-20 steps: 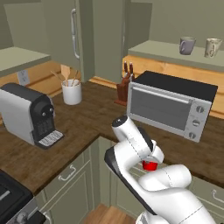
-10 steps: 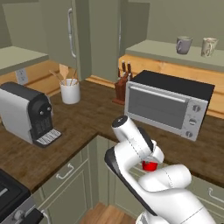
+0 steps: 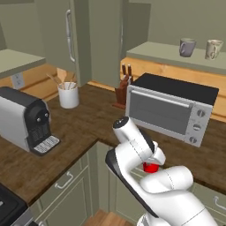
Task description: Gather all objects into one cabinet and sort the glasses and bowls to opposite sides.
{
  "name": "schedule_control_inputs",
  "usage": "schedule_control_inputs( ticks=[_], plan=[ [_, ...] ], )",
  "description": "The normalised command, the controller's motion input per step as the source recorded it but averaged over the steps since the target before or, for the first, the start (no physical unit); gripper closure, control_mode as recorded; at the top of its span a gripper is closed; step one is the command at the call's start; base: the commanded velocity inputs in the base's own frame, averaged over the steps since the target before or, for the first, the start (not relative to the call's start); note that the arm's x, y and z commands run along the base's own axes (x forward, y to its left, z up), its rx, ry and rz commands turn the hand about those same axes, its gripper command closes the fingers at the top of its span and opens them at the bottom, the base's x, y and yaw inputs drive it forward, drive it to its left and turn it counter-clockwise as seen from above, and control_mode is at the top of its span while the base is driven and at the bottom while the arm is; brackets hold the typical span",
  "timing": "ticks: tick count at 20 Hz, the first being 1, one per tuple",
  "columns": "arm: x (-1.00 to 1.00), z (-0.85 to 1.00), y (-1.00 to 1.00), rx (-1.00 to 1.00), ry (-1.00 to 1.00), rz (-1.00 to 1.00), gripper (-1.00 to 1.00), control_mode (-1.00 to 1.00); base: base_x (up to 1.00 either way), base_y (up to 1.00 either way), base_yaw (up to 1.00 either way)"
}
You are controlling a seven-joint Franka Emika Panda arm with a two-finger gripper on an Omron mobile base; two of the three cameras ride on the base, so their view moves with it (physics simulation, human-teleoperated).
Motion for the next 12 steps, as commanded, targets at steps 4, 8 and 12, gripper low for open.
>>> schedule_control_inputs(
  ticks=[4,8,12],
  plan=[
    [0.00,0.00,0.00,0.00,0.00,0.00,1.00,-1.00,0.00,0.00,0.00],
    [0.01,0.47,-0.02,0.00,-0.13,0.02,1.00,-1.00,0.00,0.00,0.00],
    [0.00,1.00,-0.06,0.00,-0.32,0.05,1.00,-1.00,0.00,0.00,0.00]
  ],
)
